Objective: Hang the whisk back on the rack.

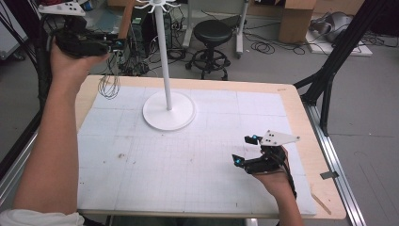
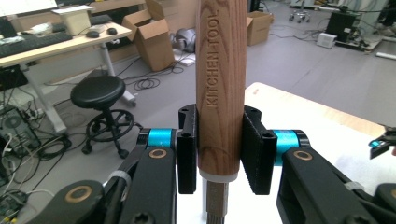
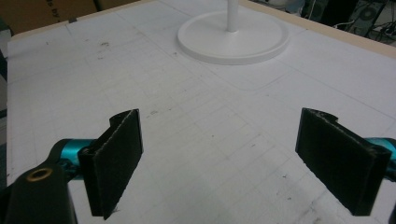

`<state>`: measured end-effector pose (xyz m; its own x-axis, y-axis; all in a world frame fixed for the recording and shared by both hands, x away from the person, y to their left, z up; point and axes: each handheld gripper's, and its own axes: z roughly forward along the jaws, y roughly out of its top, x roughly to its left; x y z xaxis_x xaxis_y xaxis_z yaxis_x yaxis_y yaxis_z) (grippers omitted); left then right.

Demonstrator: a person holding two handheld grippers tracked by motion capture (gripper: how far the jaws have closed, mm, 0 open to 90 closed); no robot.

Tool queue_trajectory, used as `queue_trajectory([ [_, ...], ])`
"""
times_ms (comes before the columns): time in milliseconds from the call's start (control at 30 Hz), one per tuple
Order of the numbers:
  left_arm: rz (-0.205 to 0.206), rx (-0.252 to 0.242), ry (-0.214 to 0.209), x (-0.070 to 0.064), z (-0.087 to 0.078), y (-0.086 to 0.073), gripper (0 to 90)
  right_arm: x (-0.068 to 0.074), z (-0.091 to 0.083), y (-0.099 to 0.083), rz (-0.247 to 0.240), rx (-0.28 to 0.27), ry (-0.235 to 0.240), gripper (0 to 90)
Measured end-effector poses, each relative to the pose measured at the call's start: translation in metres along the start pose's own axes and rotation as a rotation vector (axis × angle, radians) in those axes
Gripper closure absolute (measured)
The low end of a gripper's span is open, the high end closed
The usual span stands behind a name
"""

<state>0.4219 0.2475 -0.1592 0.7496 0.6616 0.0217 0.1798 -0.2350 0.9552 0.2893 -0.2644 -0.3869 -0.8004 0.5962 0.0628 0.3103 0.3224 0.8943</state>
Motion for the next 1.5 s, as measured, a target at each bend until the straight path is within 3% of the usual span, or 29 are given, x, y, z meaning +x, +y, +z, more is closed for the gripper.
queue_trajectory([
  [200, -0.001, 0.035, 0.018, 0.006, 0.003, 0.003, 70.0, 0.001, 0.001, -0.001, 0.003, 0.004, -0.002, 13.6],
  [433, 0.002, 0.038, 0.017, 0.008, 0.007, 0.002, 70.0, 0.000, 0.002, -0.001, 0.000, 0.005, 0.000, 13.6],
  [867, 0.015, 0.060, 0.001, 0.002, 0.019, 0.002, 70.0, 0.001, 0.003, -0.002, 0.000, 0.015, 0.003, 13.6],
  [1500, 0.009, 0.096, 0.029, 0.004, 0.042, -0.001, 70.4, -0.001, 0.003, -0.004, 0.014, 0.021, 0.001, 13.6],
])
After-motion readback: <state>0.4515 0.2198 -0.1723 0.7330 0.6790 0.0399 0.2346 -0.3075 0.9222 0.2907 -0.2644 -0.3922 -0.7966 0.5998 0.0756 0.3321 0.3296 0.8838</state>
